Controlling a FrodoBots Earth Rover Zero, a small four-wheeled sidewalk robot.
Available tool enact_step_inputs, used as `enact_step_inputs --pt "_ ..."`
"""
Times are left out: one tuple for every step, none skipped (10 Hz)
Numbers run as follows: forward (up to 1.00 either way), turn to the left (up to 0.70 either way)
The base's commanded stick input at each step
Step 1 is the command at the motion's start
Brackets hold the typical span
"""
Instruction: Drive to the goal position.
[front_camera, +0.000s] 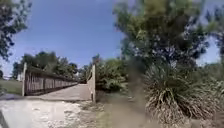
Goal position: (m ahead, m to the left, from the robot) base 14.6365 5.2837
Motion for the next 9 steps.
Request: enact_step_inputs --pt "0.7 0.14" --pt "0.7 0.14" --pt "0.7 0.14" --pt "0.7 0.14" --pt "0.7 0.14" --pt "0.7 0.14" --pt "0.7 0.14" --pt "0.7 0.14" --pt "0.7 0.14"
